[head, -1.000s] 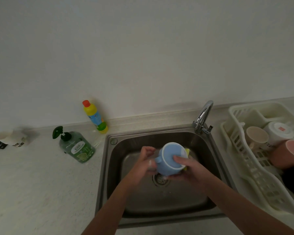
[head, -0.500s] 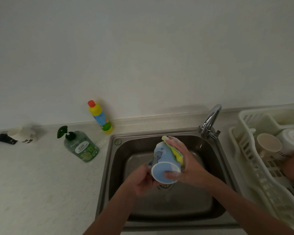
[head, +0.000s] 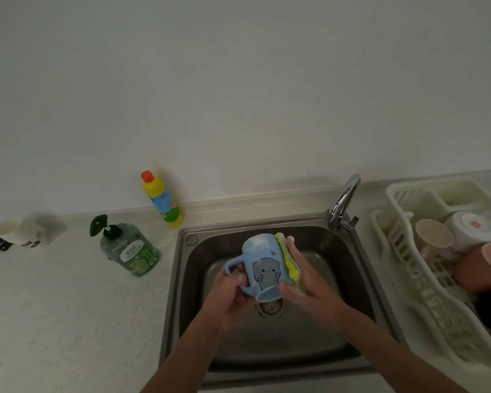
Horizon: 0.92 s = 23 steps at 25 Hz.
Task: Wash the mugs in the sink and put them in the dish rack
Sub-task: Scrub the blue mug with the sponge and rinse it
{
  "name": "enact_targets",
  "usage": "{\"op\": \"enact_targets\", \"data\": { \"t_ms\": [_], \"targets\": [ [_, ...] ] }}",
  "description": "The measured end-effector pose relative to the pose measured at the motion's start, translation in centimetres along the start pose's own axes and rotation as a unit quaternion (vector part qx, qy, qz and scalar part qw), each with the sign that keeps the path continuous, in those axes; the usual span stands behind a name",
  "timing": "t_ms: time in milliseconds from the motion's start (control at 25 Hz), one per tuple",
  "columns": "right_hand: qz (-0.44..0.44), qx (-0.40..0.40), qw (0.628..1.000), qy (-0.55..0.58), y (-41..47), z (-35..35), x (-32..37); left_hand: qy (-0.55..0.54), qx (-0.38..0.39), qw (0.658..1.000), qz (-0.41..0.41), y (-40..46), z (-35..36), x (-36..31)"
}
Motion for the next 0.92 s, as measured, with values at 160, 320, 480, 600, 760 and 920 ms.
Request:
{"op": "enact_targets", "data": {
  "t_ms": [160, 320, 480, 600, 760, 920],
  "targets": [
    [-0.110, -0.043, 0.941, -0.319, -0.6, 0.9, 1.1, 0.170, -0.049, 0.983, 0.055, -0.3, -0.3, -0.9],
    [-0.143, -0.013, 0.898, -0.416, 0.0, 2.5, 1.5, 0.272, -0.053, 0.959, 0.064, -0.7, 0.4, -0.5],
    [-0.014, -0.053, 0.976, -0.212, -0.2, -0.1, 0.1, 0.154, -0.050, 0.987, 0.022, -1.6, -0.1, 0.2],
    [-0.061, -0.024, 0.956, -0.287, -1.5, 1.6, 0.5, 0.165, -0.090, 0.981, 0.041, -1.5, -1.0, -0.2],
    [-0.118, -0.011, 0.915, -0.386, 0.1, 2.8, 0.8, 0.244, -0.072, 0.966, 0.050, -1.6, 0.6, 0.9],
    [-0.026, -0.031, 0.990, -0.134, -0.4, 0.2, -0.6, 0.169, -0.089, 0.981, 0.022, -1.7, -0.8, 1.4]
  ]
}}
Point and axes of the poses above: each hand's wrist, its own y-axis towards the middle knuckle, its own z-axis out of the palm, x = y × z, the point moved 8 cm from there along y, towards the middle knuckle, and after that the axes turned 8 degrees about -z, right-handed, at the moved point
